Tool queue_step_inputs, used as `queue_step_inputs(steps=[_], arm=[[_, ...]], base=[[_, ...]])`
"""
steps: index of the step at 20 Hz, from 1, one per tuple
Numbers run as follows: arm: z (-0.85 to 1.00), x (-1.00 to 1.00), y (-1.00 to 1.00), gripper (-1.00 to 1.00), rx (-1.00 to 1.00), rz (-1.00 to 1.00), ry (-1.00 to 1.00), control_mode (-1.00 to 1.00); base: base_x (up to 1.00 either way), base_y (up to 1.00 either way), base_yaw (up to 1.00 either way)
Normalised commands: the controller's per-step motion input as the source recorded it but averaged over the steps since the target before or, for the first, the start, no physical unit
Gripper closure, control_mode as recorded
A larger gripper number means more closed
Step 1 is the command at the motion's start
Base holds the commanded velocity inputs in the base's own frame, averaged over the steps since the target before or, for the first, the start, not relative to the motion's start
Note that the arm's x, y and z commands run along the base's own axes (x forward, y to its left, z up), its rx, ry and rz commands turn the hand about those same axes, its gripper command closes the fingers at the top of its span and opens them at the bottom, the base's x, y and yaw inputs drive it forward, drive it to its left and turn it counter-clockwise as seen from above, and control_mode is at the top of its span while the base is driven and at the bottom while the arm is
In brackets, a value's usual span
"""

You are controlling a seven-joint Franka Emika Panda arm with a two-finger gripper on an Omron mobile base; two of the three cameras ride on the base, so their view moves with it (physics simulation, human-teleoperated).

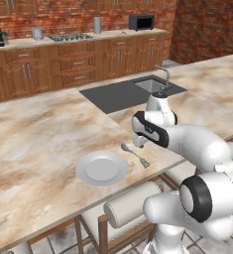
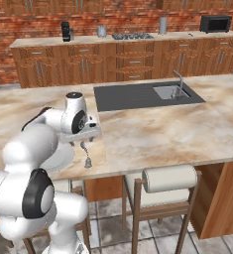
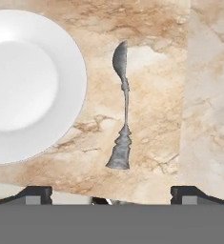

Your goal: Take the fork and place it on the left side of the plate. Then take the spoon and place it on the right side of the plate. Make sure they're directly next to the plate.

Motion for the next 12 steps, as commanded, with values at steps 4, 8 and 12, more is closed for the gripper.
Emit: queue_step_inputs(steps=[4,8,12], arm=[[0.56,-0.4,-0.21,-1.0,0.02,-0.05,0.0,-1.0],[0.33,-0.41,-0.22,-1.0,0.0,-0.06,0.01,-1.0],[0.38,-0.55,-0.32,-1.0,0.0,-0.06,0.01,-1.0]], base=[[0.0,0.0,0.0],[0.0,0.0,0.0],[0.0,0.0,0.0]])
